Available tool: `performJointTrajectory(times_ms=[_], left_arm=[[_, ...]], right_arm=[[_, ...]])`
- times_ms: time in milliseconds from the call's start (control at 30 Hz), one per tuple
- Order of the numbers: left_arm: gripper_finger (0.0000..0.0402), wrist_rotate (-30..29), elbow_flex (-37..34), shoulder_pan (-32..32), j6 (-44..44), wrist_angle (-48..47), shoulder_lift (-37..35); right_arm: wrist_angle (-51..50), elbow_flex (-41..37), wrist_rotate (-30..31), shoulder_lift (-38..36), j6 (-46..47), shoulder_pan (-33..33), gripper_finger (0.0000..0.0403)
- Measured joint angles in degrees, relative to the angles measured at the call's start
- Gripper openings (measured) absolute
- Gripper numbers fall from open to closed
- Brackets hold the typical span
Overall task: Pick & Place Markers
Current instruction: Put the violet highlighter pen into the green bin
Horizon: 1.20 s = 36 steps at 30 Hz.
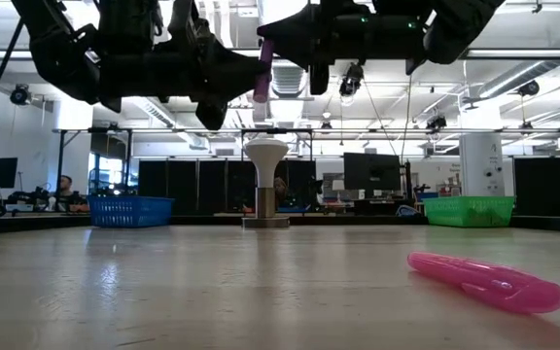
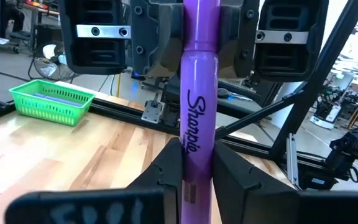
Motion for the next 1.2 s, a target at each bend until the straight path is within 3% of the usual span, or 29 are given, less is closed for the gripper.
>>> performJointTrajectory(times_ms=[133,333,567,767,967,1200], left_arm=[[0.0074,-1.4,0.0,0.0,-1.2,-0.3,0.0],[0.0121,-2.3,-0.3,0.8,-0.7,-2.5,0.0],[0.0127,-2.0,-0.4,1.7,1.7,-6.0,-0.2],[0.0127,-1.7,-0.4,1.7,3.9,-6.7,-0.2],[0.0128,-1.7,-0.4,1.8,5.6,-6.8,-1.0],[0.0128,-2.0,-3.6,2.1,6.7,-7.5,-6.0]], right_arm=[[-1.9,-0.5,-0.1,-1.6,0.0,-0.5,0.0056],[-14.2,-0.5,-0.5,-8.2,-2.8,-3.3,0.0062],[-41.3,-0.4,6.4,-21.9,-7.1,-11.0,0.0065],[-65.2,-0.4,15.4,-29.2,-6.9,-24.2,0.0066],[-74.7,-1.0,16.8,-27.3,-7.4,-39.9,0.0067],[-74.1,-1.2,21.2,-20.3,-8.5,-49.3,0.0067]])
